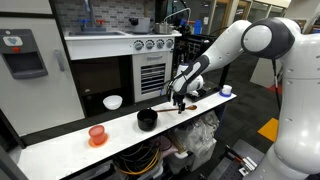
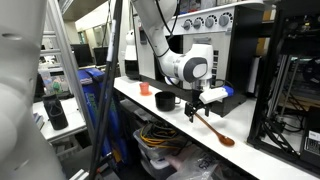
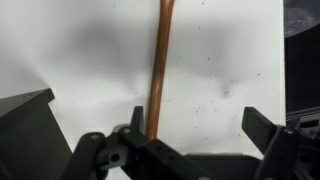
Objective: Use the wooden spoon to mix the contents of the black cup then place the spoon on the counter
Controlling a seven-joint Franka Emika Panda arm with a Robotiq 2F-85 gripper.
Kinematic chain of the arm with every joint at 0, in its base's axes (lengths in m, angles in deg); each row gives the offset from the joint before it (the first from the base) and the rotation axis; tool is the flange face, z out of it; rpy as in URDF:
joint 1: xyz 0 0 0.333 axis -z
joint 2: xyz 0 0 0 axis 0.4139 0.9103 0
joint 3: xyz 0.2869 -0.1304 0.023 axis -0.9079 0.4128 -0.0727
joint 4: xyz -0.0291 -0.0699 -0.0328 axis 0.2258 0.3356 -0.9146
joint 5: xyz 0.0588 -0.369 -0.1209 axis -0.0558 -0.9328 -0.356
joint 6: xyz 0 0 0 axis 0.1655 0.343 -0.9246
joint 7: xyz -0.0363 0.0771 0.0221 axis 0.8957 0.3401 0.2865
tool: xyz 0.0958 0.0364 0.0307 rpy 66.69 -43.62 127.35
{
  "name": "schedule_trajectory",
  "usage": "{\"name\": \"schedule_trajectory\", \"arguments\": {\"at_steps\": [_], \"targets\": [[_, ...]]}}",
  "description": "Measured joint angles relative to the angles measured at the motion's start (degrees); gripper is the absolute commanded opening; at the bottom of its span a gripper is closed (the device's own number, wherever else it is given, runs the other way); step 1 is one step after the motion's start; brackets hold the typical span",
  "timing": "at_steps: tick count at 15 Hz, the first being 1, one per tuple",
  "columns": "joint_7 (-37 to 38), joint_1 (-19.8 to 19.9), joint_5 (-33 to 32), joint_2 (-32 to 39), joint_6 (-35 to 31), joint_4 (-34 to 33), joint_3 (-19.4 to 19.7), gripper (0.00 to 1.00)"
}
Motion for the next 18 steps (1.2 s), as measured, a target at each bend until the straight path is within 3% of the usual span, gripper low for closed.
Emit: {"name": "schedule_trajectory", "arguments": {"at_steps": [18], "targets": [[2.85, 2.84, 0.11, 1.2, -1.65, 0.76, -0.39, 1.0]]}}
